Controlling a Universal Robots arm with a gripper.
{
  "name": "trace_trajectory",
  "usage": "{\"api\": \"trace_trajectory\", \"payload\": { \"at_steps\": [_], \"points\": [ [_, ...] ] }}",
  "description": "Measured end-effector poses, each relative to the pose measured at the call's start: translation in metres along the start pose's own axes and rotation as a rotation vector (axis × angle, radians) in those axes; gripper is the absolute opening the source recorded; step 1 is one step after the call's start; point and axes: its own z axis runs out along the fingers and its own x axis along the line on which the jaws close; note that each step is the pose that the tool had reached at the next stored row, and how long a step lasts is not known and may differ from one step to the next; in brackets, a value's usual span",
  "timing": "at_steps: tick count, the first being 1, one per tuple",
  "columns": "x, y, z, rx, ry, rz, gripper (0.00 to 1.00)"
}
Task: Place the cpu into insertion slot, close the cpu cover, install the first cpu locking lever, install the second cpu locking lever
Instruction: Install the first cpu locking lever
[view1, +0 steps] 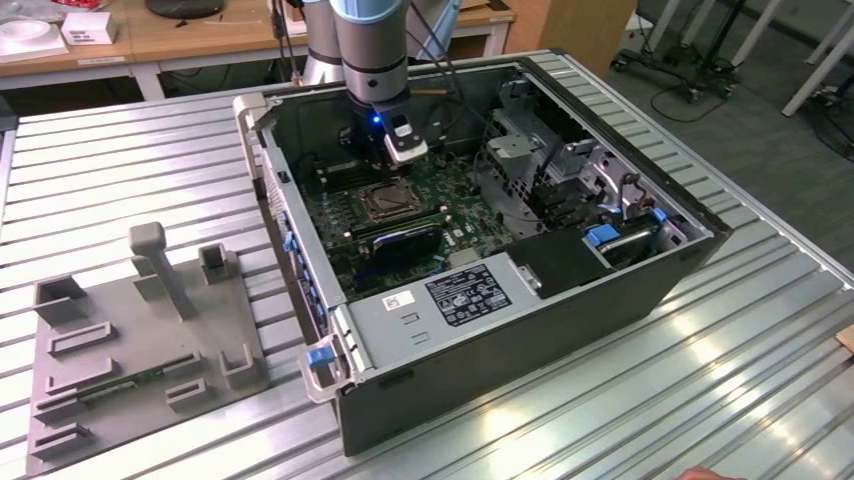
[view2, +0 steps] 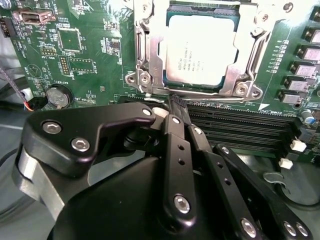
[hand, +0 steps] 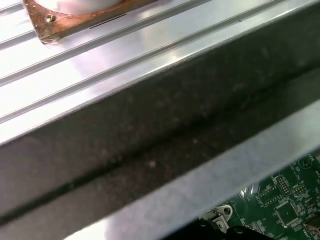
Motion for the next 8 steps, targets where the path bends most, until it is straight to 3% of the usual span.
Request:
{"api": "trace_trajectory", "payload": {
  "at_steps": [8],
  "points": [
    [-0.0002,0.0004,-0.0019,0.0005,-0.0006,0.002,0.10]
  ]
}}
